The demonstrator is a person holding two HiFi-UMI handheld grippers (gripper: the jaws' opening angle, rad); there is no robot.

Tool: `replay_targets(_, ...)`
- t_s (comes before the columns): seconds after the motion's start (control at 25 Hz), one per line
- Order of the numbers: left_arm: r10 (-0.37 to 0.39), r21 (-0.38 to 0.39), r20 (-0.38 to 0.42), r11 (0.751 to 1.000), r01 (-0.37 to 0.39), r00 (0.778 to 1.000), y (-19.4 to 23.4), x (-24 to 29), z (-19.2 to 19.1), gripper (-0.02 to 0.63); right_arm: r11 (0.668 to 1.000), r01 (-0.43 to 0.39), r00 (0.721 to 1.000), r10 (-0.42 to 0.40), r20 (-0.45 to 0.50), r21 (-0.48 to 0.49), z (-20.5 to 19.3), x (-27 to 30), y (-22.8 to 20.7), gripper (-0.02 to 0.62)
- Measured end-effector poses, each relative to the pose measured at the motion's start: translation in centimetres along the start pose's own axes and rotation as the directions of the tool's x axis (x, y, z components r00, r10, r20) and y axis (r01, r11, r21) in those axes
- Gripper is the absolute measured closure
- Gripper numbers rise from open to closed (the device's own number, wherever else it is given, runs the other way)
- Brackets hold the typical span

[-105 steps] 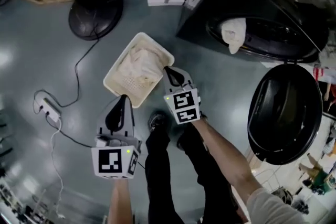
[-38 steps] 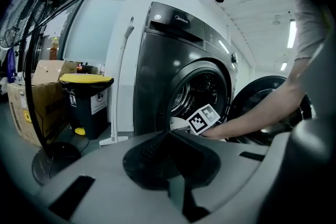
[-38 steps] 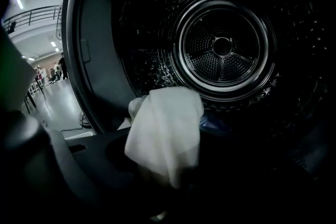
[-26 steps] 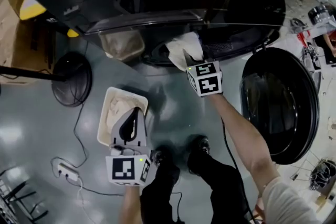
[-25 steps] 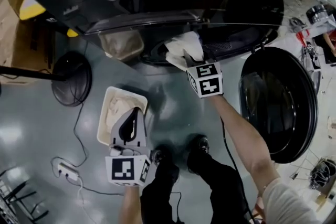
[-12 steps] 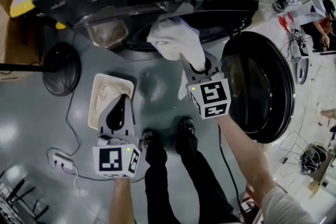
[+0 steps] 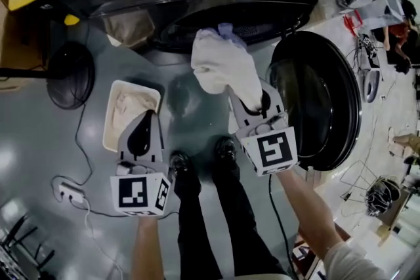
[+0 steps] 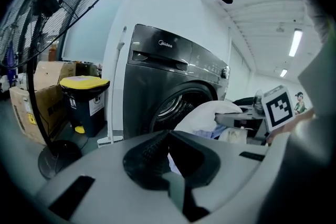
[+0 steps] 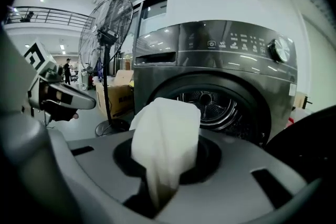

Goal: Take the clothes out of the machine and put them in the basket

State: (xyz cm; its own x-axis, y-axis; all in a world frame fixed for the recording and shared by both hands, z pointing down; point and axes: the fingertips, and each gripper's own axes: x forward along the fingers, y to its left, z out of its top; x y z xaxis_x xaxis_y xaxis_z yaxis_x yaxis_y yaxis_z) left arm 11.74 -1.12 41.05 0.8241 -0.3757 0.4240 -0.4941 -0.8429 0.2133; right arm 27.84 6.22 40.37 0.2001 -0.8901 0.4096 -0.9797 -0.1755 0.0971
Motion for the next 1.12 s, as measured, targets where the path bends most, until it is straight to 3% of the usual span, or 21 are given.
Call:
replay_targets(0.36, 0.081, -0.049, 0.022, 0.996, -0.08, 0.996, 2.4, -3.8, 0.7, 0.586, 0.992, -0.118, 0.993, 0.119, 0.027, -0.034, 3.5, -0.9, 5.7, 0.489)
replay_targets(0.6, 0.172, -0.089, 0.038, 0.982, -0.168, 0.984, 6.3, -7.6, 0.5, 0.587, 0.976, -0.21, 0.971, 0.215, 0.106, -0.063, 8.6, -0.9, 11.1, 0.489)
replay_targets(0.8, 0.251, -0.124, 0.056, 0.962, -0.243, 0.966, 9.4, -10.8, 1.2, 0.587, 0.944, -0.305, 0.929, 0.324, 0.179, -0.124, 14.7, -1.5, 15.7, 0.489)
replay_targets(1.12, 0.36, -0.163, 0.098, 0.926, -0.342, 0.928, 12.9, -16.1, 3.7, 0.586, 0.886, -0.412, 0.836, 0.461, 0.298, -0.214, 24.5, -2.2, 21.8, 0.489)
